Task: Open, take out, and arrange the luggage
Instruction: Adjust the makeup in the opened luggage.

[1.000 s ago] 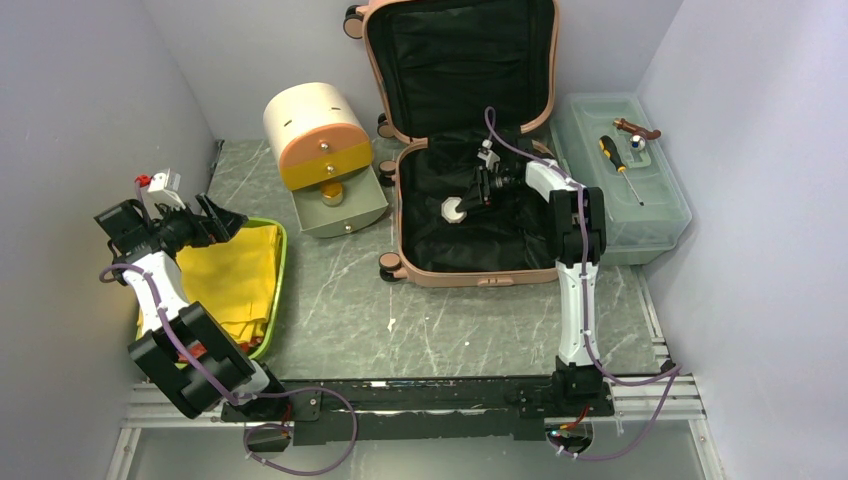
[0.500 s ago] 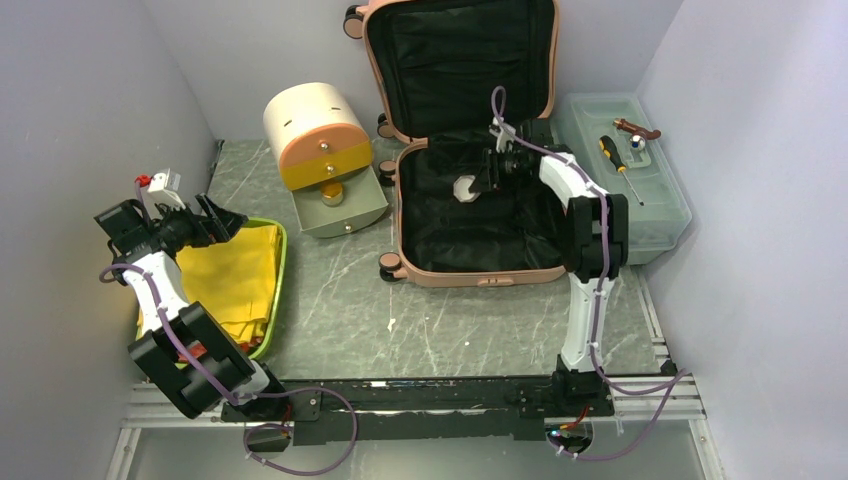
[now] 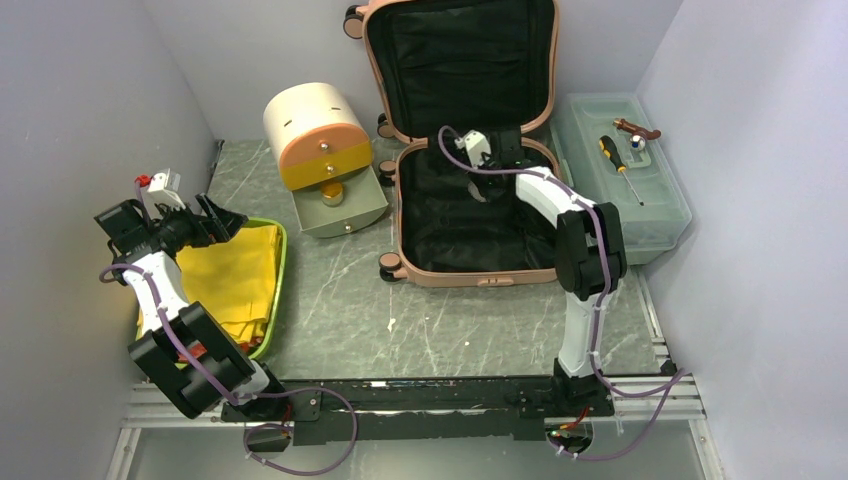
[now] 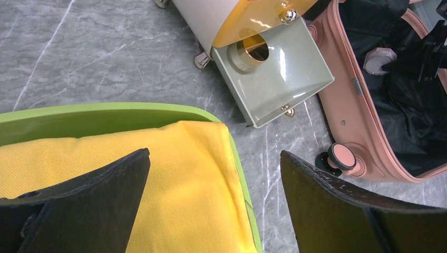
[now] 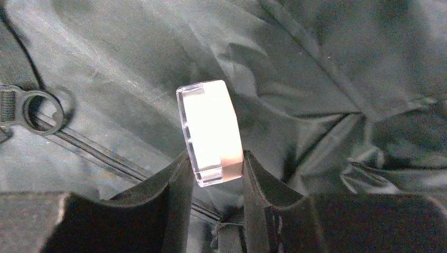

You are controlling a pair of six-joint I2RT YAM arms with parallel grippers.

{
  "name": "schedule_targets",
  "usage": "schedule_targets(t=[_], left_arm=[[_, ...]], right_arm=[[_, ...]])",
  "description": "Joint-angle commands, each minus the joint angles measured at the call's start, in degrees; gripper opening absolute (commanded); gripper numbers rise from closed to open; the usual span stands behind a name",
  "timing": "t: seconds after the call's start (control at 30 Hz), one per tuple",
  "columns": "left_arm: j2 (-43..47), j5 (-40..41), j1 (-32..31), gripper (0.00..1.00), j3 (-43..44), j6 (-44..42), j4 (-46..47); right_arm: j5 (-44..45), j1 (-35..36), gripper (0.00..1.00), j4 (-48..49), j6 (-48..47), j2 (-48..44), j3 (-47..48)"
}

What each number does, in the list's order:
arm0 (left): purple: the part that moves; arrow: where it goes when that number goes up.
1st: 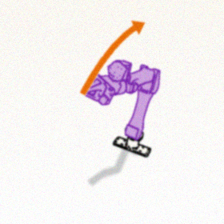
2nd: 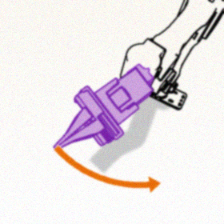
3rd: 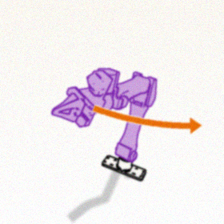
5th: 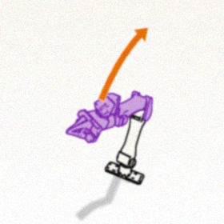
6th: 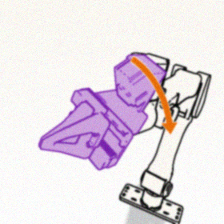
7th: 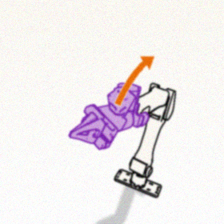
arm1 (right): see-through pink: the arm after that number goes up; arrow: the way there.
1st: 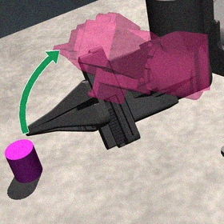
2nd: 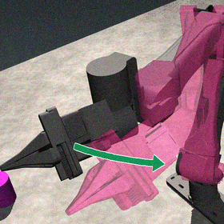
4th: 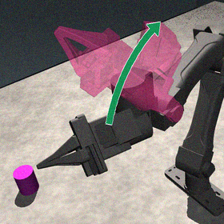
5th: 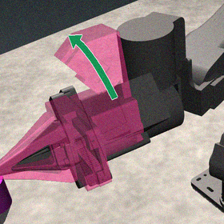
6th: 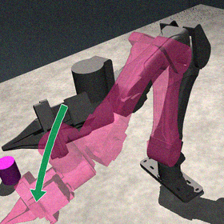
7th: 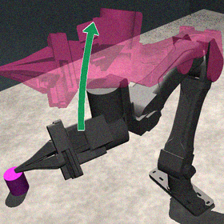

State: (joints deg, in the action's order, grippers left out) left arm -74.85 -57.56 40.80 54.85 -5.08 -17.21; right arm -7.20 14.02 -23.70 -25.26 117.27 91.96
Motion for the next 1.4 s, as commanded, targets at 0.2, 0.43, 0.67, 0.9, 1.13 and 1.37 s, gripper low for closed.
schedule_targets(t=[0.2, 0.43, 0.67, 0.9, 1.13, 1.37], left_arm=[[0.32, -1.06, 0.03, 0.99, 0.26, -0.02, 0.59], [0.36, -1.13, 0.05, 0.99, 0.16, -0.02, 0.68], [0.38, -1.33, 0.07, 0.99, 0.26, 0.16, 0.69], [0.41, -1.3, 0.05, 0.99, 0.17, 0.23, 0.77], [0.14, -1.36, 0.05, 0.99, 0.17, 0.34, 0.91], [0.21, -1.39, 0.07, 0.99, 0.17, 0.29, 0.85]], right_arm=[[22.74, 7.29, 0.0, 13.88, -13.84, -5.55, -11.55], [26.63, 11.74, 0.0, 18.35, -18.21, -6.52, -16.91], [31.95, 12.42, 0.0, 23.06, -22.58, -1.69, -15.43], [33.18, 13.8, 0.0, 25.73, -26.32, 1.53, -13.72], [38.57, 15.01, 0.0, 27.52, -29.28, 9.37, -7.89], [40.34, 16.7, 0.0, 25.53, -27.89, 10.11, -7.44]])
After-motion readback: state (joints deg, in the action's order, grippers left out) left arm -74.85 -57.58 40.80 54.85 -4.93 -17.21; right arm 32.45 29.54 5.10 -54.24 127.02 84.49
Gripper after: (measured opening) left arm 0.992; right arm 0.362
